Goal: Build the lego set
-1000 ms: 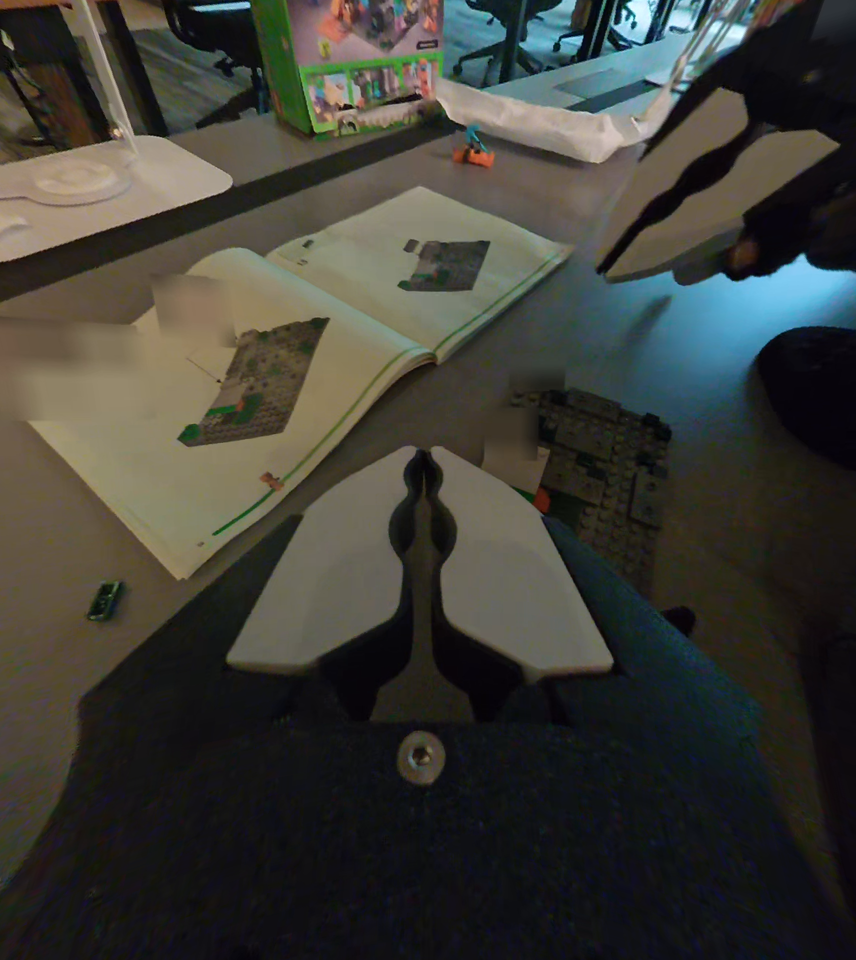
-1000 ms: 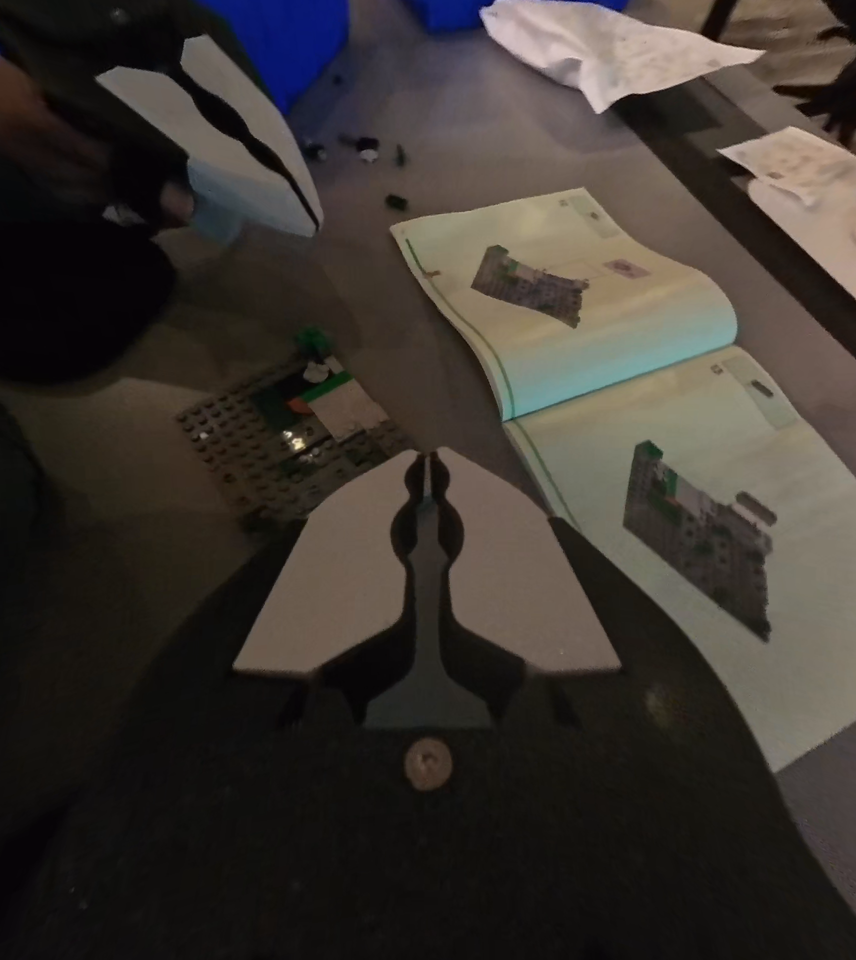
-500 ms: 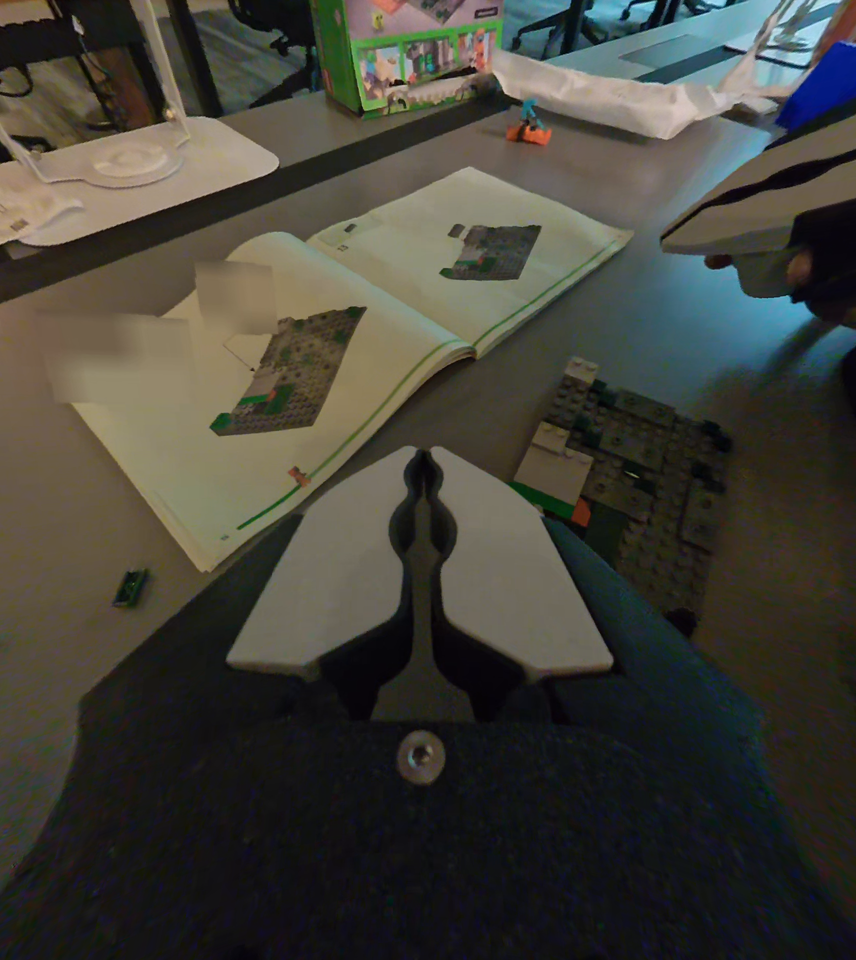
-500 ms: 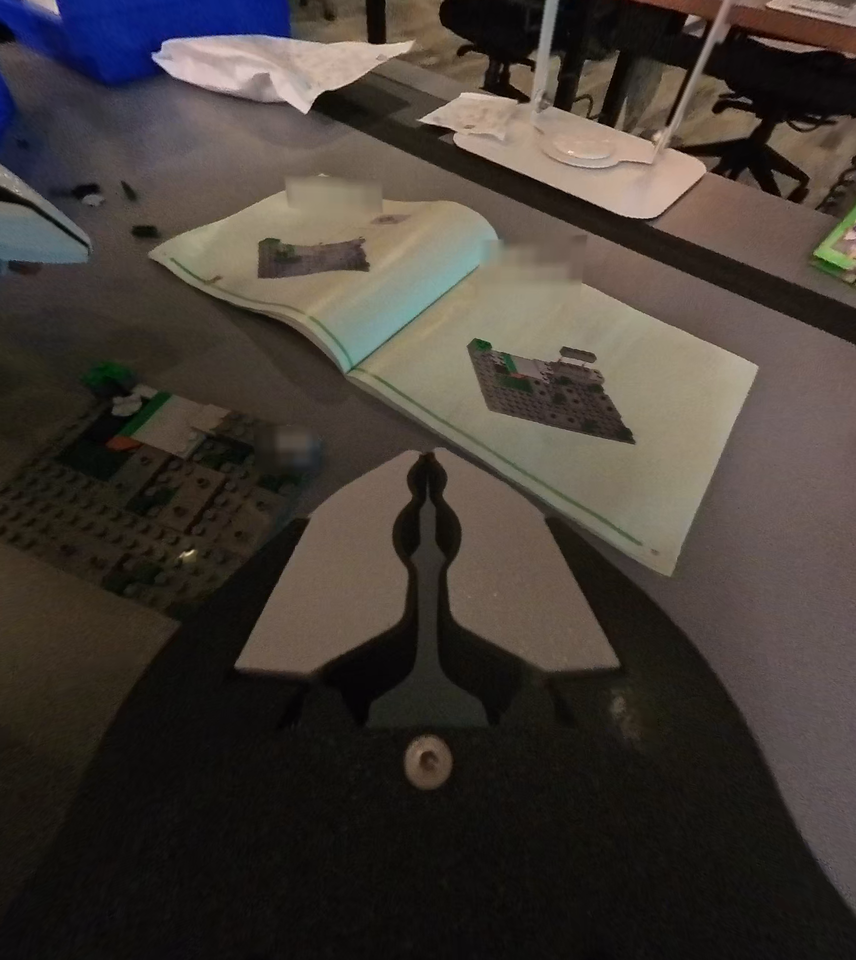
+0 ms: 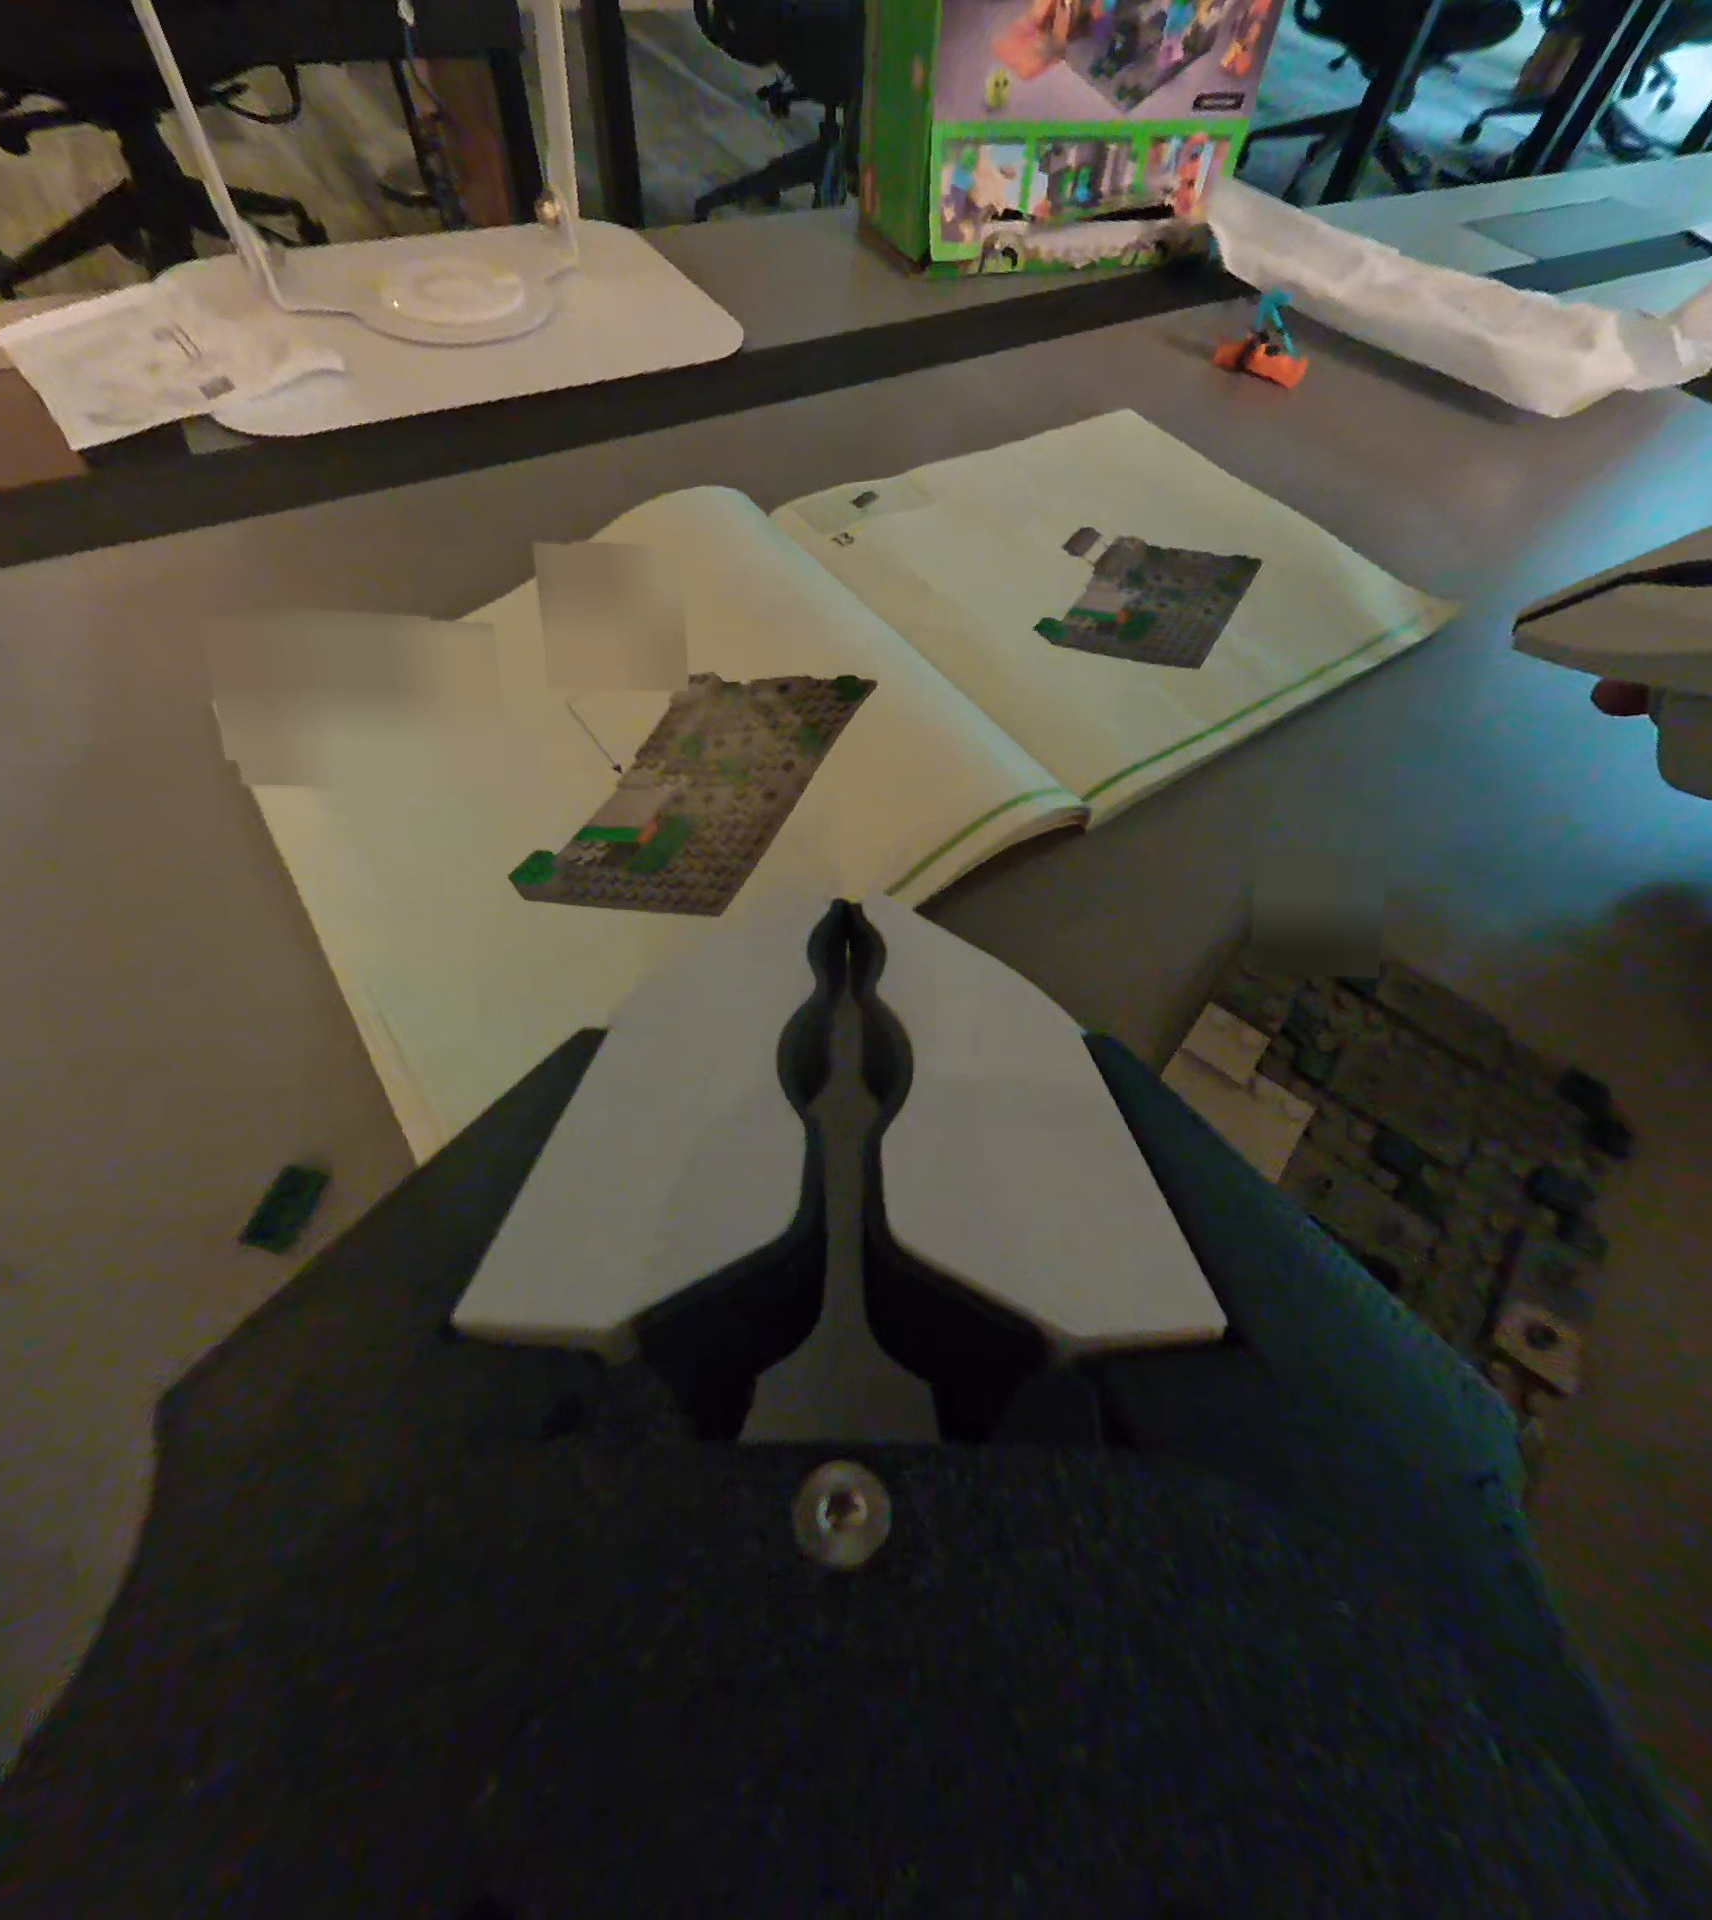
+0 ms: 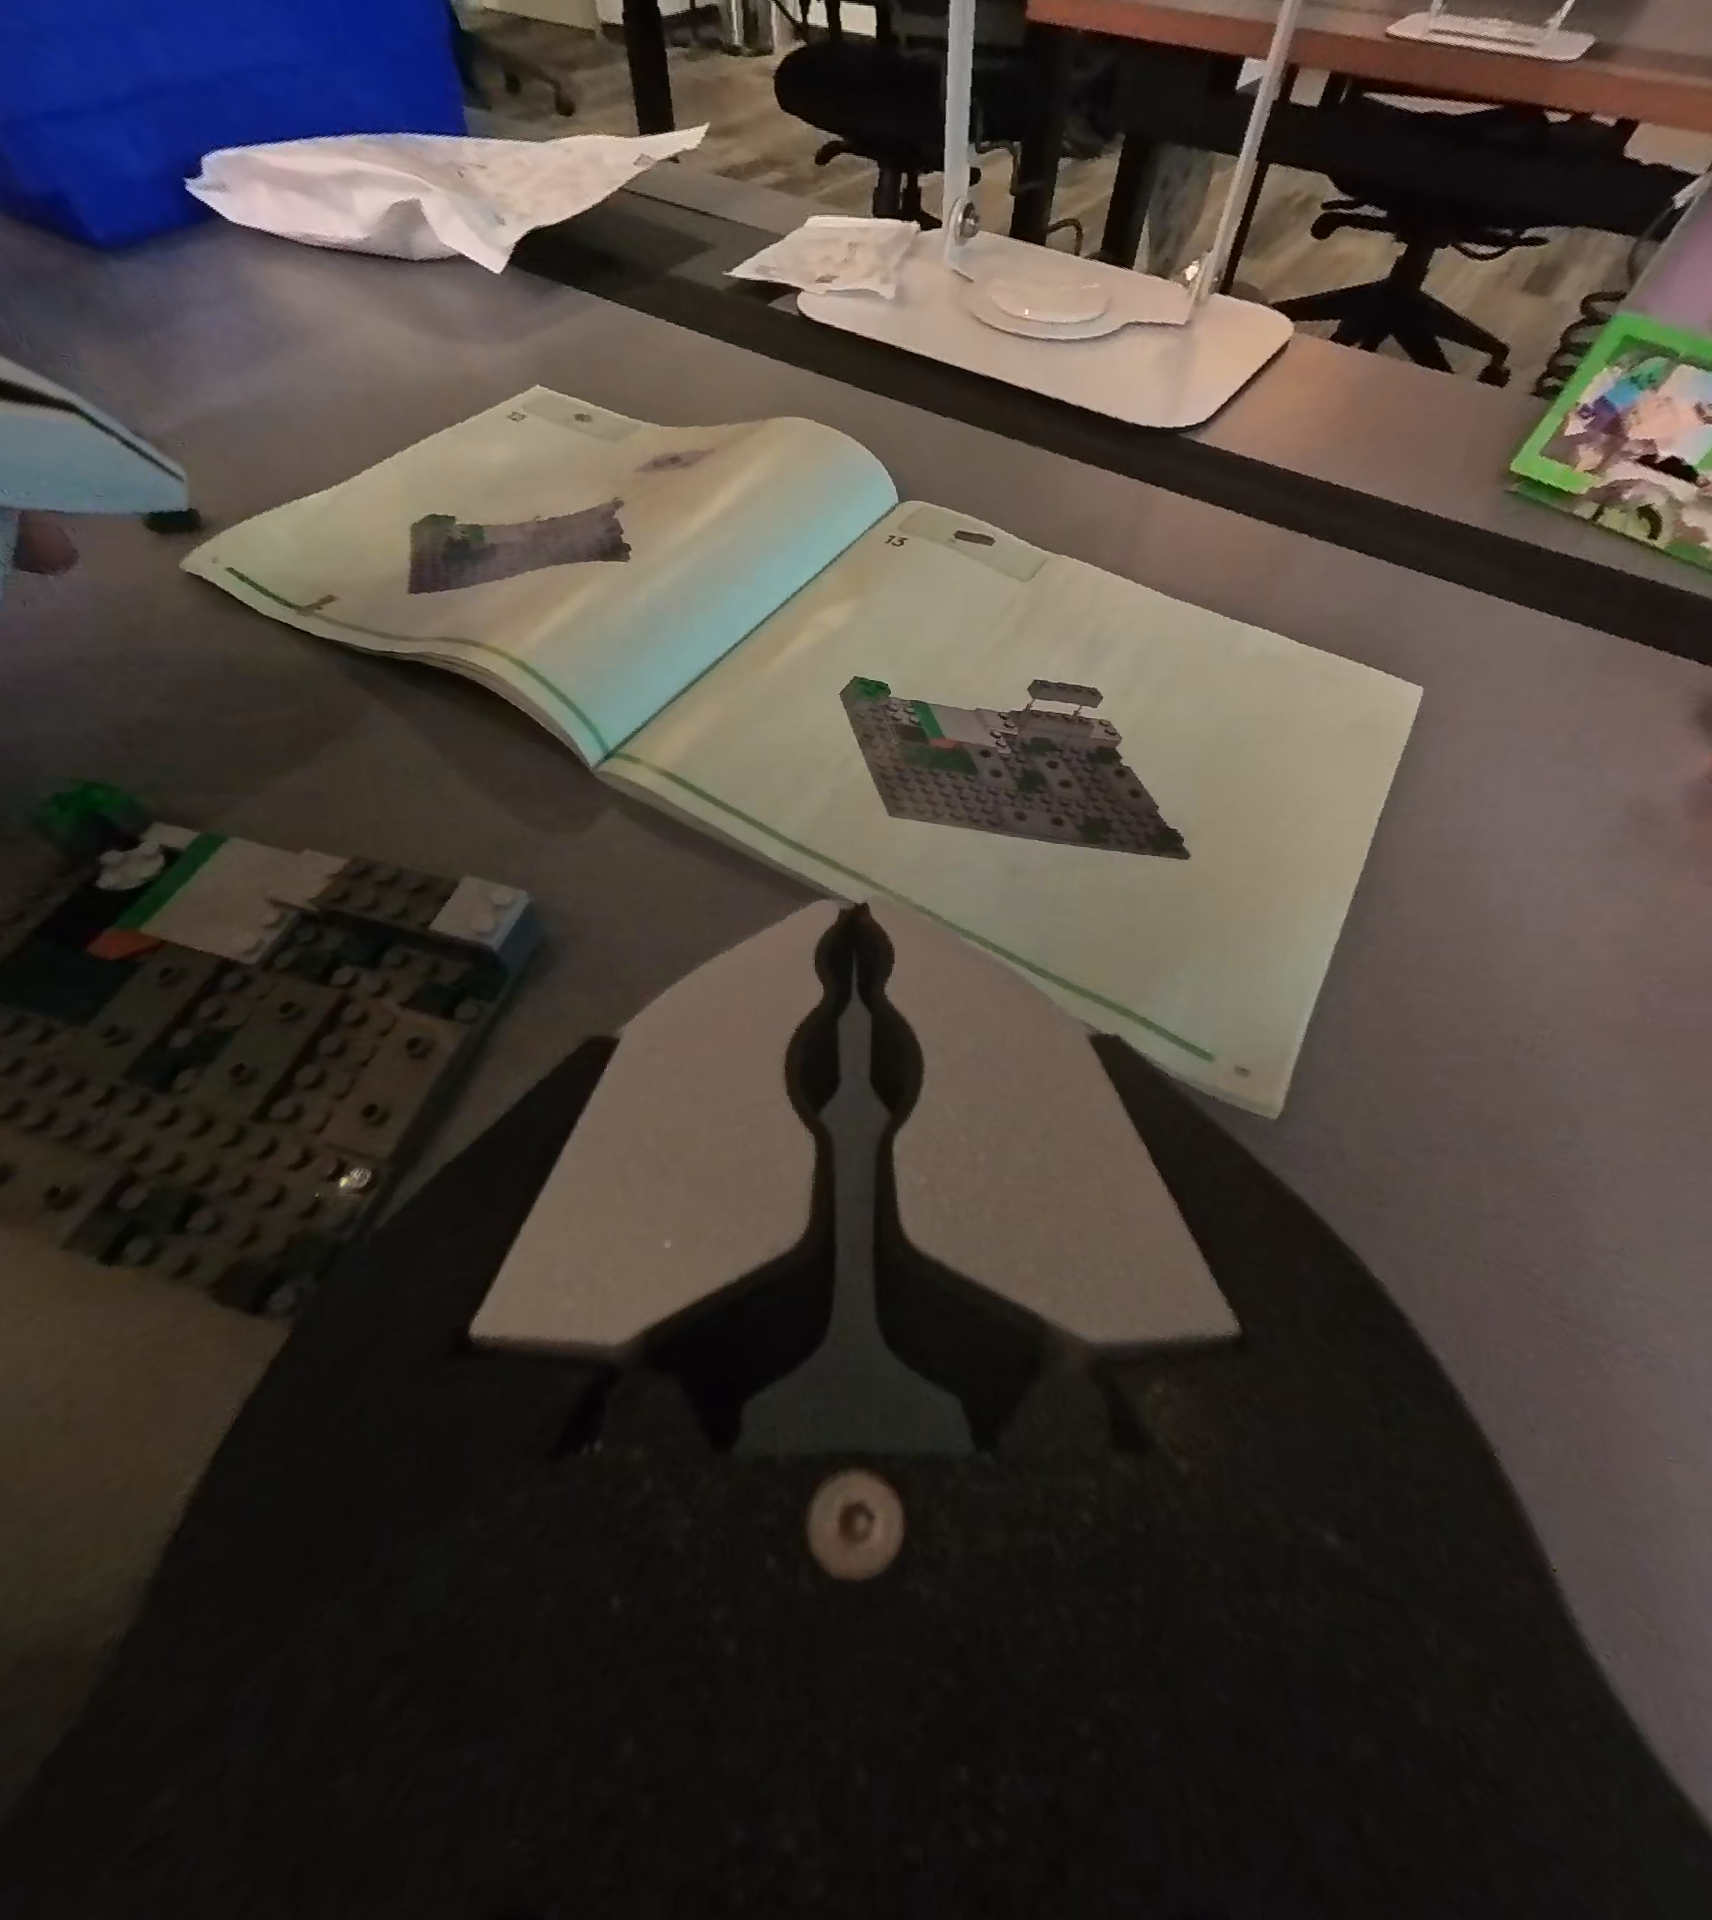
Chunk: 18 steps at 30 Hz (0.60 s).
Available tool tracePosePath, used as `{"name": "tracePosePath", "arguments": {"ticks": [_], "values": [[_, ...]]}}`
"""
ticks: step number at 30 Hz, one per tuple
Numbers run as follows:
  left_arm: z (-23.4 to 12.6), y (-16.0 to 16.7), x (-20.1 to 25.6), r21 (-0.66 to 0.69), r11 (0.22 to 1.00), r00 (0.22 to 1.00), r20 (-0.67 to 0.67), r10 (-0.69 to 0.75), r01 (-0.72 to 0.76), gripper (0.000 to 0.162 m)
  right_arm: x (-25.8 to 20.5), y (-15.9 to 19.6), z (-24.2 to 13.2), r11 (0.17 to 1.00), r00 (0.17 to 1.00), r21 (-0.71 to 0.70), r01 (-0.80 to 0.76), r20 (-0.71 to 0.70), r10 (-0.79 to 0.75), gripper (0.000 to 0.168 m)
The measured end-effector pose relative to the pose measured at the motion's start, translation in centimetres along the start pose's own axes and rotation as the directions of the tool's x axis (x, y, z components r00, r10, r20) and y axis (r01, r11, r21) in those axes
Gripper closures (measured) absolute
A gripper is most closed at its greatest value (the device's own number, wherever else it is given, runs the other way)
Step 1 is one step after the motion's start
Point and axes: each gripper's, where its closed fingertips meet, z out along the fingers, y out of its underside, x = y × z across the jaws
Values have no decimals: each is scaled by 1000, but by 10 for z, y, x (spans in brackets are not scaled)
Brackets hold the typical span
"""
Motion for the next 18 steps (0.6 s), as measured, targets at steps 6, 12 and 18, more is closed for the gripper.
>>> {"name": "tracePosePath", "arguments": {"ticks": [6, 12, 18], "values": [[6, -3, 8, -4, 1000, 1000, -5, 26, -26, 162, 4, 0, 2, 1000, 999, -5, 12, -32, -12, 168], [27, -29, 25, -11, 995, 994, -31, 102, -102, 162, 12, -3, -1, 1000, 997, 6, -5, -76, 6, 168], [66, -53, 37, -43, 991, 990, -66, 127, -130, 162, 14, -4, -4, 998, 996, 13, -60, -60, 61, 168]]}}
